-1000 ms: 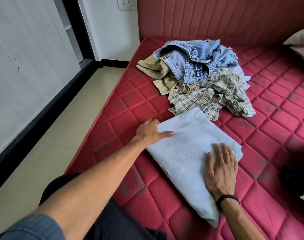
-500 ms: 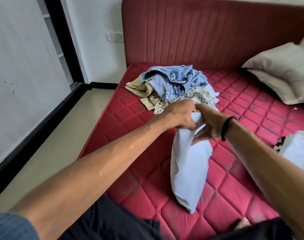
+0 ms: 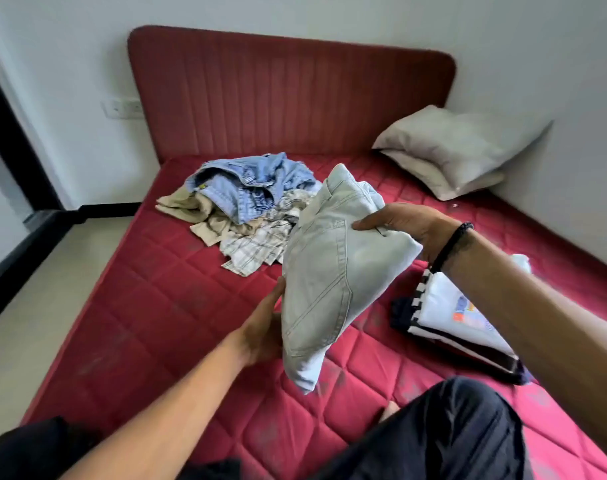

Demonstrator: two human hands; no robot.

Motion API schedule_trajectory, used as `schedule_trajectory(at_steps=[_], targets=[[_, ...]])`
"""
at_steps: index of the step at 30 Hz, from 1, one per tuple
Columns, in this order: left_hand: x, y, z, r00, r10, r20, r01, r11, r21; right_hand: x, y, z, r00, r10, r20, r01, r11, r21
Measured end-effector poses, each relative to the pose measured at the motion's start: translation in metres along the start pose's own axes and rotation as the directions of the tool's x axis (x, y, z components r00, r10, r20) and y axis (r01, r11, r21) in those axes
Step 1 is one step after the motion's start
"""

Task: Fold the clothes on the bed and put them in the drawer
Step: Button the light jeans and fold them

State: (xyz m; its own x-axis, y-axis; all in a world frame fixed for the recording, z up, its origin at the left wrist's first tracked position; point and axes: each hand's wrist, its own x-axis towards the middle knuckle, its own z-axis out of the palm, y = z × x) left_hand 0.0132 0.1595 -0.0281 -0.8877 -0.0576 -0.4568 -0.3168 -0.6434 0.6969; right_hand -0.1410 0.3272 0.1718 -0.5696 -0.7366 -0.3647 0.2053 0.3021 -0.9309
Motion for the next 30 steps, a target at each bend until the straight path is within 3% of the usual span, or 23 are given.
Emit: schedule_trajectory(at_steps=[3, 6, 8, 9, 11, 16, 20, 22, 24, 25, 27, 28, 30], targets=[[0.019, -0.008, 0.029, 0.994, 0.085, 0.075, -0.074, 0.987, -0.146, -0.010, 0.002, -0.022, 0.999, -0.029, -0.014, 0.030, 0.998, 0.055], [0.038, 0.010, 0.053, 0.991, 0.114, 0.066, -0.107, 0.989, -0.098, -0.007, 0.007, -0.048, 0.998, -0.047, -0.045, 0.053, 0.989, 0.135], [0.045, 0.037, 0.065, 0.983, 0.174, -0.064, -0.166, 0.980, 0.108, 0.002, 0.013, -0.069, 0.993, -0.055, -0.101, 0.074, 0.979, 0.189], [0.050, 0.052, 0.063, 0.949, 0.265, -0.169, -0.216, 0.940, 0.262, 0.007, 0.016, -0.078, 0.990, -0.063, -0.128, 0.088, 0.976, 0.201], [0.064, 0.089, 0.058, 0.865, 0.442, -0.237, -0.309, 0.841, 0.444, 0.024, 0.025, -0.095, 0.980, -0.103, -0.169, 0.143, 0.959, 0.243], [0.132, 0.189, 0.062, 0.777, 0.628, -0.047, -0.371, 0.517, 0.771, 0.090, 0.055, -0.138, 0.896, -0.188, -0.402, 0.357, 0.844, 0.400], [0.225, 0.219, 0.057, 0.800, 0.600, -0.006, -0.274, 0.373, 0.886, 0.159, 0.114, -0.158, 0.856, 0.097, -0.509, 0.202, 0.842, 0.500], [0.274, 0.195, 0.030, 0.878, 0.470, -0.090, -0.067, 0.308, 0.949, 0.194, 0.166, -0.152, 0.814, 0.226, -0.535, 0.089, 0.862, 0.498], [0.303, 0.148, -0.008, 0.946, 0.274, -0.175, 0.131, 0.174, 0.976, 0.214, 0.216, -0.137, 0.743, 0.307, -0.595, -0.018, 0.897, 0.442], [0.315, 0.123, -0.035, 0.945, 0.253, -0.206, 0.178, 0.128, 0.976, 0.227, 0.238, -0.130, 0.725, 0.292, -0.624, -0.039, 0.922, 0.386], [0.318, 0.093, -0.054, 0.916, 0.353, -0.192, 0.170, 0.093, 0.981, 0.225, 0.245, -0.125, 0.687, 0.188, -0.702, -0.012, 0.969, 0.247], [0.318, 0.091, -0.055, 0.900, 0.399, -0.178, 0.153, 0.094, 0.984, 0.223, 0.240, -0.125, 0.680, 0.156, -0.717, -0.017, 0.980, 0.198], [0.312, 0.098, -0.049, 0.898, 0.422, -0.129, 0.143, -0.002, 0.990, 0.217, 0.225, -0.123, 0.685, 0.056, -0.727, -0.058, 0.998, 0.022]])
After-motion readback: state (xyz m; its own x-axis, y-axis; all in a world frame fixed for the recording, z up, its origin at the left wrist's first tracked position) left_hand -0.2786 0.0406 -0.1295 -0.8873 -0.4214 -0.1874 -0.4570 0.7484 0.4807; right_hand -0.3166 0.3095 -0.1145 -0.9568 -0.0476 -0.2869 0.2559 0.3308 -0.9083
